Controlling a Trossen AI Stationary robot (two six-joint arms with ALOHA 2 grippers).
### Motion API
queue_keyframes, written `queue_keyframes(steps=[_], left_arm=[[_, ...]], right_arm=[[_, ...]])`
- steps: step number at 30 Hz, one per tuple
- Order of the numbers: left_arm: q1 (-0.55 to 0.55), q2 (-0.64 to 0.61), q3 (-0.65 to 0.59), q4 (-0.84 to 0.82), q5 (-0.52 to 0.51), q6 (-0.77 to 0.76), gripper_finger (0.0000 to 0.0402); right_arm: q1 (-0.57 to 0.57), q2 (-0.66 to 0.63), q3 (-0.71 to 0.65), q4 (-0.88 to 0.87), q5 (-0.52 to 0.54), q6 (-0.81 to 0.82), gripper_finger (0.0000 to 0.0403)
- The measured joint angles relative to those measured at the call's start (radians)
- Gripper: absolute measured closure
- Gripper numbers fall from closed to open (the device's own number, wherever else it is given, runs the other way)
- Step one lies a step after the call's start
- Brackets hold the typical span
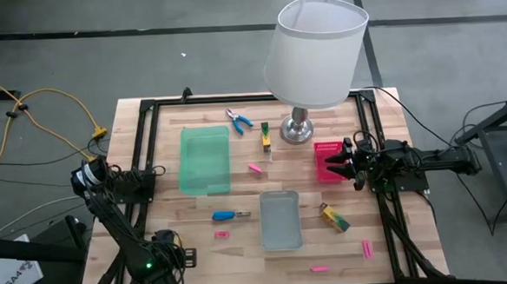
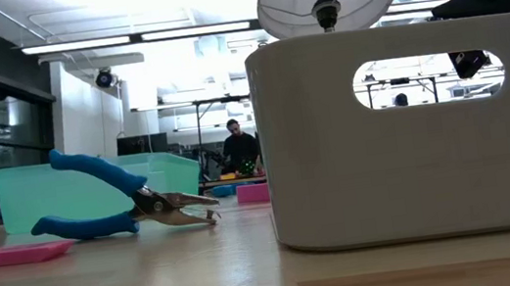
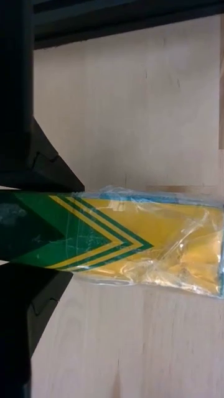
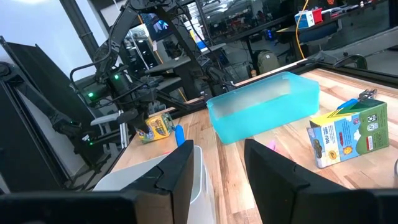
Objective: Pick & Place School Supplies
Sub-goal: Put the crayon box into the green bin
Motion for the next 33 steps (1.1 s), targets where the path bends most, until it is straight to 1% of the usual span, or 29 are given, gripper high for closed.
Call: queue_keyframes(steps=[6,15,23,29,33], left_arm=[[0.0,0.0,0.0,0.001,0.0,-0.001,0.0263],[0.0,0.0,0.0,0.004,0.0,-0.006,0.0301],[0.0,0.0,0.0,0.004,-0.002,-0.007,0.0303],[0.0,-0.004,0.0,0.005,-0.02,-0.018,0.0304],[0.0,-0.019,-0.001,-0.009,-0.052,-0.019,0.0304]], right_arm=[[0.0,0.0,0.0,0.0,0.0,0.0,0.0269],[0.0,0.0,0.0,0.0,0.0,0.0,0.0269],[0.0,0.0,0.0,0.0,0.0,0.0,0.0269],[0.0,0.0,0.0,0.0,0.0,0.0,0.0269],[0.0,0.0,0.0,0.0,0.0,0.0,0.0269]])
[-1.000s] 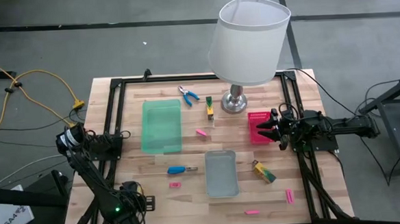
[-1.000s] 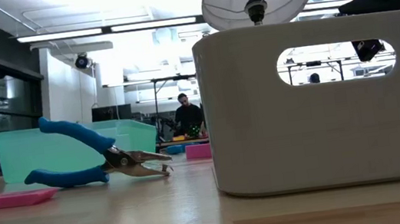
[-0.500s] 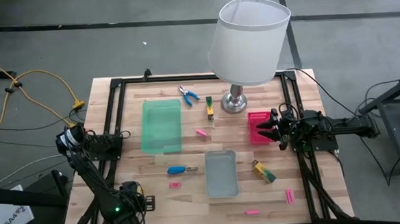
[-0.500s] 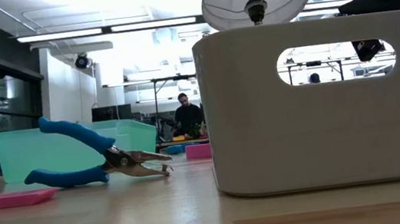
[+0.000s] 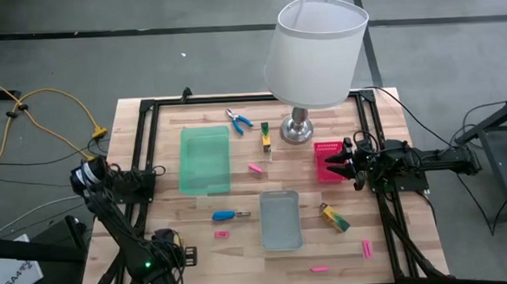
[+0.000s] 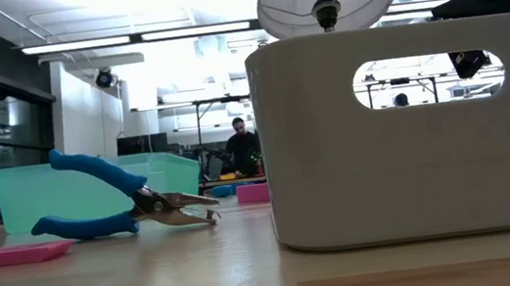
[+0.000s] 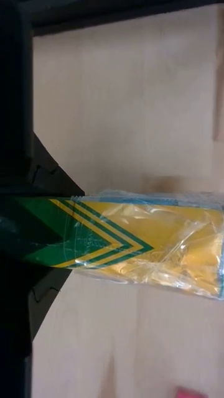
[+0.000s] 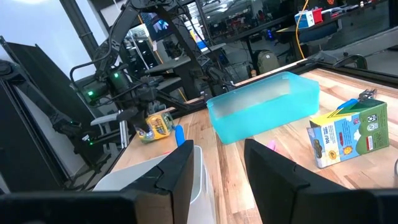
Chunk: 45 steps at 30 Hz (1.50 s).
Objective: Pick & Place School Supplies
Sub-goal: Put the crayon box into the green bin
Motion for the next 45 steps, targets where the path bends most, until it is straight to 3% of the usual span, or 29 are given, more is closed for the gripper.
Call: queue_keyframes(steps=[9,24,32,45], left_arm=[[0.0,-0.031,0.0,-0.069,-0.096,-0.003,0.0304],[0.029,-0.17,0.0,-0.249,-0.346,0.07,0.0304],[0.156,-0.285,0.0,-0.357,-0.385,0.228,0.0304],[0.484,-0.479,0.0,-0.382,-0.424,0.64,0.0304]], right_arm=[[0.0,0.0,0.0,0.0,0.0,0.0,0.0269],[0.0,0.0,0.0,0.0,0.0,0.0,0.0269],[0.0,0.0,0.0,0.0,0.0,0.0,0.0269],[0.0,0.0,0.0,0.0,0.0,0.0,0.0269]])
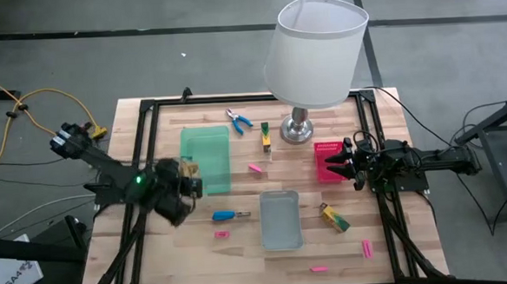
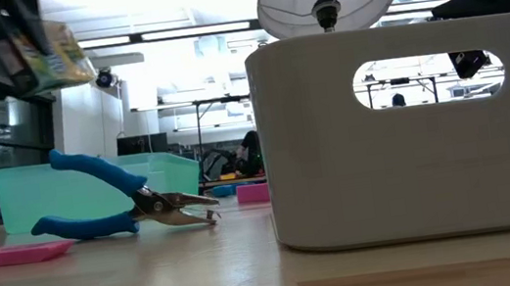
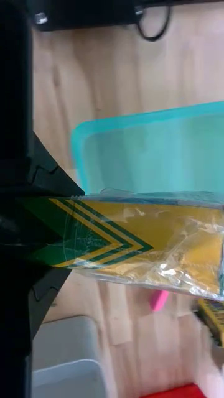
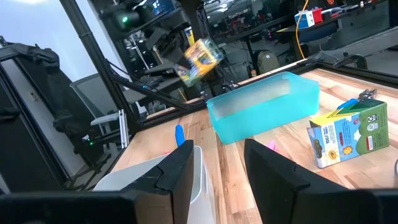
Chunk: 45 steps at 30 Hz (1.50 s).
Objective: Pick & Place School Supplies
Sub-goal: Put the crayon box into the green bin
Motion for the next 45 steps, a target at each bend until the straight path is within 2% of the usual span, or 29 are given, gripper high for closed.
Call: queue_keyframes(steps=[7,15,23,31,45], left_arm=[[0.188,-0.051,0.0,0.047,0.014,0.209,0.0304],[0.48,-0.054,0.0,0.137,0.198,0.491,0.0304],[0.718,0.015,0.0,0.255,0.365,0.758,0.0304],[0.813,0.119,0.0,0.305,0.421,0.82,0.0304],[0.854,0.284,0.0,0.365,0.438,0.741,0.0304]], right_arm=[[0.0,0.0,0.0,0.0,0.0,0.0,0.0269],[0.0,0.0,0.0,0.0,0.0,0.0,0.0269],[0.0,0.0,0.0,0.0,0.0,0.0,0.0269],[0.0,0.0,0.0,0.0,0.0,0.0,0.0269],[0.0,0.0,0.0,0.0,0.0,0.0,0.0269]])
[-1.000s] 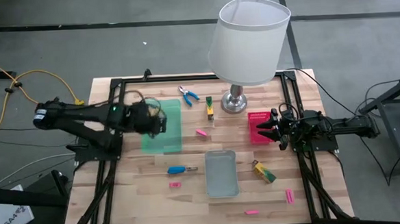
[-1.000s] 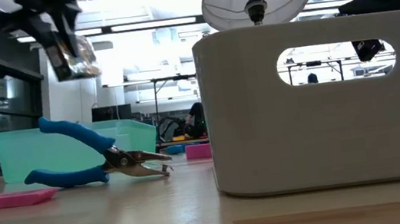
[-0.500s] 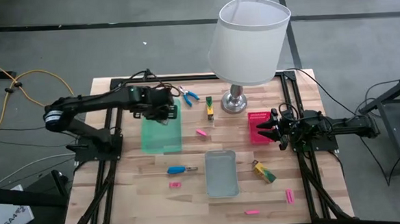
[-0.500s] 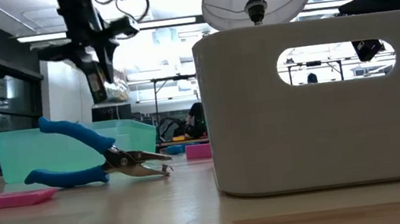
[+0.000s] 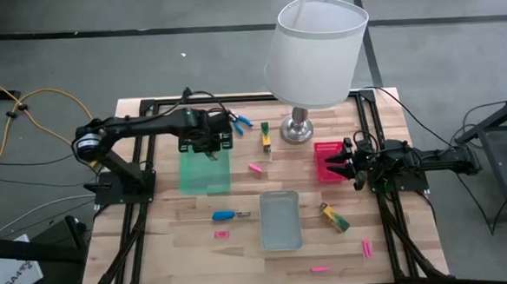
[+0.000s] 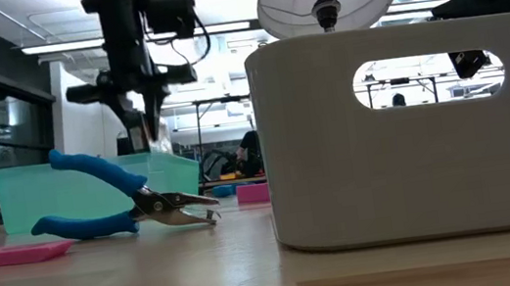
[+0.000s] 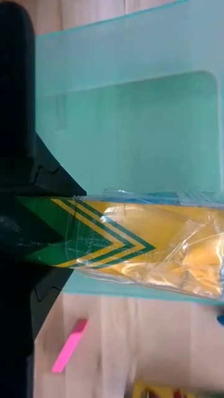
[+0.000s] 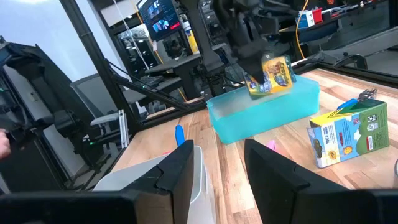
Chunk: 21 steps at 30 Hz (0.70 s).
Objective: Pick & Place School Supplies
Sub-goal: Put the crayon box into the green bin
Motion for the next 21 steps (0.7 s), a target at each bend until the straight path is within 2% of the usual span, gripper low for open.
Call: queue_keyframes(steps=[12,21], left_arm=[[0.046,0.154,0.0,0.12,0.003,0.049,0.0304],[0.068,0.189,0.0,0.167,-0.013,0.097,0.0304]], right_arm=[[0.0,0.0,0.0,0.0,0.0,0.0,0.0269],[0.0,0.0,0.0,0.0,0.0,0.0,0.0269]])
